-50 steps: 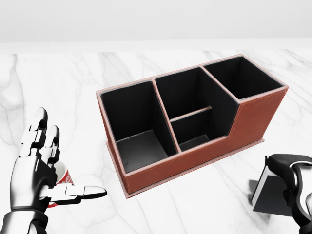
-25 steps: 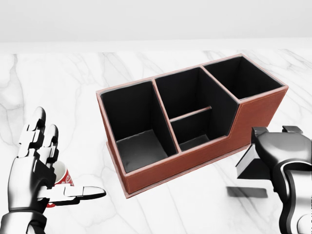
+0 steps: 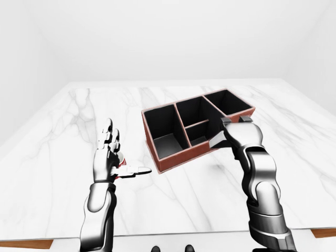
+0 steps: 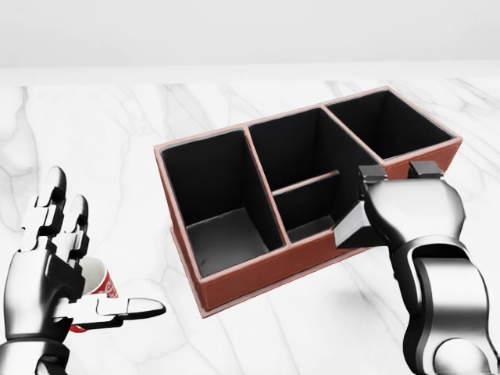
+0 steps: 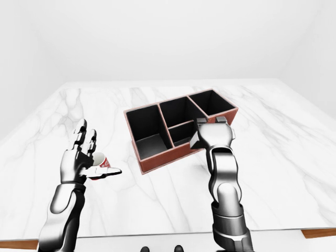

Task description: Pick up the book and place it in the left compartment of the caddy.

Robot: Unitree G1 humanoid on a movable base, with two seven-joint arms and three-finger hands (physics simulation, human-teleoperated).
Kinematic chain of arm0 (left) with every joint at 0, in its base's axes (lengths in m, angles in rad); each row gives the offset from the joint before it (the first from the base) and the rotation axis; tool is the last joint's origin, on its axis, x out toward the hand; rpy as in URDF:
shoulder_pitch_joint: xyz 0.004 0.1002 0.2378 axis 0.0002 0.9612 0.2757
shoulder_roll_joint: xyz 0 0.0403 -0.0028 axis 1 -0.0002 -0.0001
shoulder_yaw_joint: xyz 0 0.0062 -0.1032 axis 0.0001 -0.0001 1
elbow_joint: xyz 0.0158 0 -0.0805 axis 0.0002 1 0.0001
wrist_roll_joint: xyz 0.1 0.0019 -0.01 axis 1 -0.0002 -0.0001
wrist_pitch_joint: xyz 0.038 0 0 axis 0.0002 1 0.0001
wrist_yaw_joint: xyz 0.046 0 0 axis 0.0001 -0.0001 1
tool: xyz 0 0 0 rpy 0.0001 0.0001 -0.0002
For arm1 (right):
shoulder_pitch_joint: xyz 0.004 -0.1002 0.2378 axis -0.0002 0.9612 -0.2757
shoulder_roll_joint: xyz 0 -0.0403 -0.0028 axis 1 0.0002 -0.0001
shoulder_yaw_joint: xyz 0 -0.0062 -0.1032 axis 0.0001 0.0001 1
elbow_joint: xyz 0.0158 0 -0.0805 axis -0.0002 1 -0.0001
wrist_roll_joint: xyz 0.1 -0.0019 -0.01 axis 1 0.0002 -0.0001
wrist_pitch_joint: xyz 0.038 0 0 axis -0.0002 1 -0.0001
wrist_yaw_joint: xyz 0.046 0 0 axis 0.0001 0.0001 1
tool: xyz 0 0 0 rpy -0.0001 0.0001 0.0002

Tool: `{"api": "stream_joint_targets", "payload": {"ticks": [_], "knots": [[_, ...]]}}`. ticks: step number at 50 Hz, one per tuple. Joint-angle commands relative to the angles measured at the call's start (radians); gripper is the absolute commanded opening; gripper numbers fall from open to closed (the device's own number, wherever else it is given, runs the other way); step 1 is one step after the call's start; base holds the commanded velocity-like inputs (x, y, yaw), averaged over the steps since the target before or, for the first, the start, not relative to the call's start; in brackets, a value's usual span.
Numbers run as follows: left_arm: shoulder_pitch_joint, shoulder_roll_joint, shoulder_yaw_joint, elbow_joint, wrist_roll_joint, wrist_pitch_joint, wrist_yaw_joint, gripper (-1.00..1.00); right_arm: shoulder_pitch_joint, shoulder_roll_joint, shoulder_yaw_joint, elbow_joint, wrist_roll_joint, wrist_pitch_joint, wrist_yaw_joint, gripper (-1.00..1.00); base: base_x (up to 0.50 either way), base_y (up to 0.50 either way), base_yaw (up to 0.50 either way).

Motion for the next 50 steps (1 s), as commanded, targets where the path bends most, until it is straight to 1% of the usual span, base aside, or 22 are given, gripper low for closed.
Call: {"api": "stream_joint_targets", "payload": {"ticks": [1,7,18,25,36,47,50], "knots": [[0.006,0.002,0.012,-0.023,-0.012,0.000,-0.006,1.00,-0.076,0.069,0.071,-0.001,-0.056,0.000,0.000,-1.00,0.00,0.00,0.00],[0.006,0.002,0.017,-0.022,-0.018,0.000,-0.010,1.00,-0.103,0.106,0.110,0.013,-0.082,0.000,0.000,-1.00,0.00,0.00,0.00],[0.013,0.002,0.022,-0.037,-0.025,0.000,-0.013,1.00,-0.147,0.161,0.157,0.052,-0.119,0.000,0.000,-1.00,0.00,0.00,0.00],[0.014,0.001,0.027,-0.043,-0.030,0.000,-0.014,1.00,-0.212,0.195,0.168,0.107,-0.154,0.000,0.000,-1.00,0.00,0.00,0.00],[0.009,0.004,0.035,-0.028,-0.038,0.000,-0.017,1.00,-0.259,0.236,0.197,0.185,-0.182,0.000,0.000,-1.00,0.00,0.00,0.00],[0.005,0.008,0.045,-0.011,-0.047,0.000,-0.021,1.00,-0.317,0.277,0.215,0.312,-0.189,0.000,0.000,-1.00,0.00,0.00,0.00],[0.009,0.008,0.045,-0.032,-0.050,0.000,-0.020,1.00,-0.333,0.291,0.221,0.349,-0.179,0.000,0.000,-1.00,0.00,0.00,0.00]]}}
